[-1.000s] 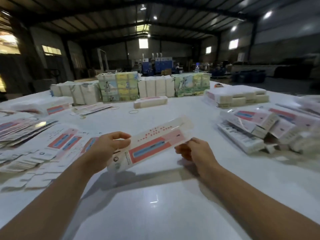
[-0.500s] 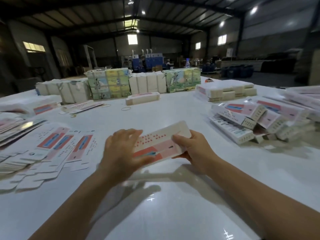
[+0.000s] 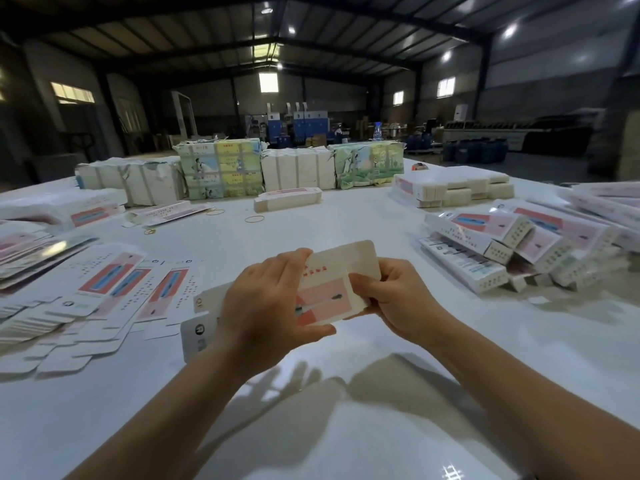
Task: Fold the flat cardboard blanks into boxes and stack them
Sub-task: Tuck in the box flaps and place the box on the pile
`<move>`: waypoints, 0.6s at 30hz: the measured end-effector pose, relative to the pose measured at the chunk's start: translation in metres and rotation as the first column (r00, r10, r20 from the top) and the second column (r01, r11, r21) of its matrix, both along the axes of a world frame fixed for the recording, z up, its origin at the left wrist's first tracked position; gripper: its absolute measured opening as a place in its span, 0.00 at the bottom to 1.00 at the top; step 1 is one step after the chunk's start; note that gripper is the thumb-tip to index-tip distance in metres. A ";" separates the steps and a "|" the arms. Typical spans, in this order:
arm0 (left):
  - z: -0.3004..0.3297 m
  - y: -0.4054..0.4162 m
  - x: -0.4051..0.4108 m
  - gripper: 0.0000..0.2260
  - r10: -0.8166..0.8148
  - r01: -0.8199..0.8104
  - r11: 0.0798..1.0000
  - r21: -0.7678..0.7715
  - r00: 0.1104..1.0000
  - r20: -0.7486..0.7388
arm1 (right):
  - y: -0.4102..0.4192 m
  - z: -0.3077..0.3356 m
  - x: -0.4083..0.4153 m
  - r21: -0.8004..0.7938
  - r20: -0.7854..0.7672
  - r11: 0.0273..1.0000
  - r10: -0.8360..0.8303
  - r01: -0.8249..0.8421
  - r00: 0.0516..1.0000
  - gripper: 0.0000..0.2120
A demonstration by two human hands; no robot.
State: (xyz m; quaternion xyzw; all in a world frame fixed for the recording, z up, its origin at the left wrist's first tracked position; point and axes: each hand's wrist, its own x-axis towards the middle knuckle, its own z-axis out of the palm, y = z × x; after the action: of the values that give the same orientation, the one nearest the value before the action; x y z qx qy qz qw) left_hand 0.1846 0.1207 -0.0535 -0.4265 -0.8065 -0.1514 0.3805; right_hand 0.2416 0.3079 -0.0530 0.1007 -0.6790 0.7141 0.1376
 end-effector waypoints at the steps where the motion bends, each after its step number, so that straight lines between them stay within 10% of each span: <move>1: 0.001 0.001 0.001 0.41 0.010 -0.010 1.000 -0.013 1.000 -0.002 | 0.000 0.001 0.001 0.051 -0.025 0.998 -0.037 0.038 0.999 0.11; 18: 0.012 0.006 0.012 0.38 0.065 -0.063 0.994 -0.091 0.998 0.021 | 0.008 0.010 0.005 0.074 0.037 0.997 -0.020 0.018 0.999 0.15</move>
State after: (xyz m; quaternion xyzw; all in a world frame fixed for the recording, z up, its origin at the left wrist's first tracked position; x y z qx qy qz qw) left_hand 0.1962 0.1268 -0.0419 -0.4154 -0.8302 -0.1079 0.3558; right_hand 0.2468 0.3156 -0.0433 0.0859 -0.7082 0.6890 0.1279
